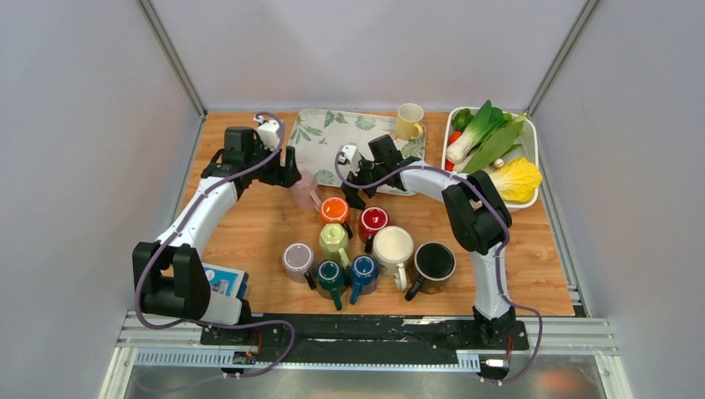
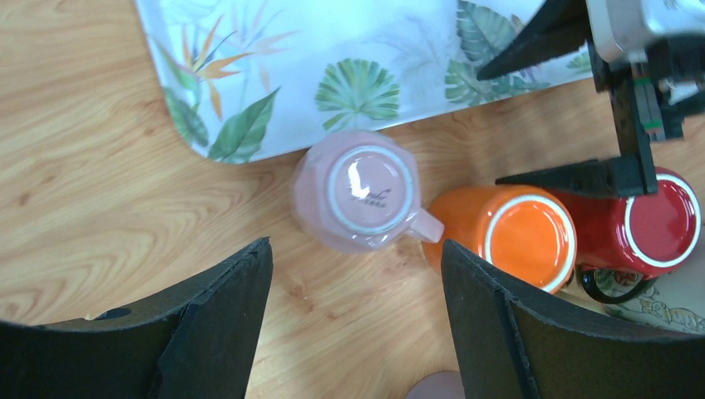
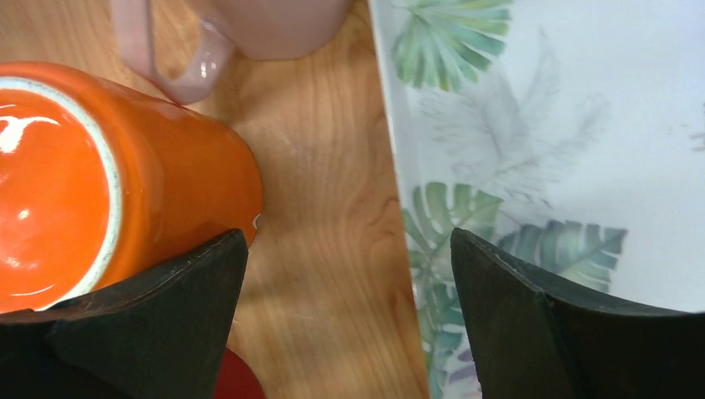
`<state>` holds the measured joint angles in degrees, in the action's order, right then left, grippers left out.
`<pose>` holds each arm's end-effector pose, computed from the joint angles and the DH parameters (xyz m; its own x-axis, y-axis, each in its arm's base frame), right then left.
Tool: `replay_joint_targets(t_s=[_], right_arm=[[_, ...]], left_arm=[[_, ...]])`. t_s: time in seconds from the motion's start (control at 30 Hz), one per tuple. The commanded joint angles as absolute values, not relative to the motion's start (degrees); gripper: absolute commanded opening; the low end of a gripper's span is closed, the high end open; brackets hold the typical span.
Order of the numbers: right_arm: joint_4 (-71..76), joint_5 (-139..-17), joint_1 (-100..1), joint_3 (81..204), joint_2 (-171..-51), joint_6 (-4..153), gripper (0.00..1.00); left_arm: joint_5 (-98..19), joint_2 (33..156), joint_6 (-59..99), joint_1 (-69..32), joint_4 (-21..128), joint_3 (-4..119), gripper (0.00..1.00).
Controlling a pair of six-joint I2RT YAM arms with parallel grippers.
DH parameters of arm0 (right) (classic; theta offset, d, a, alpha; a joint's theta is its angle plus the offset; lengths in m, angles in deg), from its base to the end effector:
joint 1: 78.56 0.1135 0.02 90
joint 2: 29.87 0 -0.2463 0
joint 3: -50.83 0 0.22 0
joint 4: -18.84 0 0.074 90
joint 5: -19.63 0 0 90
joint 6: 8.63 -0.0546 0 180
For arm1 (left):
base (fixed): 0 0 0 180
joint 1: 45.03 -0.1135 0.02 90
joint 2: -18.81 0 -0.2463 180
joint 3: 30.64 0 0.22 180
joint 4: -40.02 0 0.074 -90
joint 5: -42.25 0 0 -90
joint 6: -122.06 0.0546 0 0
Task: Turn the mug right side up
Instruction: Move the cup to the center of the board.
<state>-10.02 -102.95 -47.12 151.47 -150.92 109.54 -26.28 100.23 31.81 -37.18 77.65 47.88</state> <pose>0.3528 0.2502 0.1568 -0.2209 -0.6013 -0.7678 -0.9570 0.2856 0.0517 0.2923 -0.0605 0.2648 -0.6455 0.0849 -0.7590 0.3999 0.8843 -0.2412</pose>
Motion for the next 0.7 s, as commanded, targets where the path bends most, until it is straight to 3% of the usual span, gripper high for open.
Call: replay_joint_targets(t_s=[0.0,0.47,0.67], right_arm=[[-10.34,-104.75,-44.90,151.77,-148.52,110.38,0.96],[-10.26,-102.53,-44.90,158.02,-149.46,111.72,0.95],[-10.87,-110.65,-45.05,159.64,-148.78,109.13,0.95]], left_arm=[[-25.93,98.16,26.32,-42.01,78.85,47.92,0.81],[-25.06,102.30,23.52,-46.52,77.36,45.58,0.76],[-22.03,105.86,29.13,-46.56,79.29,47.30,0.75]])
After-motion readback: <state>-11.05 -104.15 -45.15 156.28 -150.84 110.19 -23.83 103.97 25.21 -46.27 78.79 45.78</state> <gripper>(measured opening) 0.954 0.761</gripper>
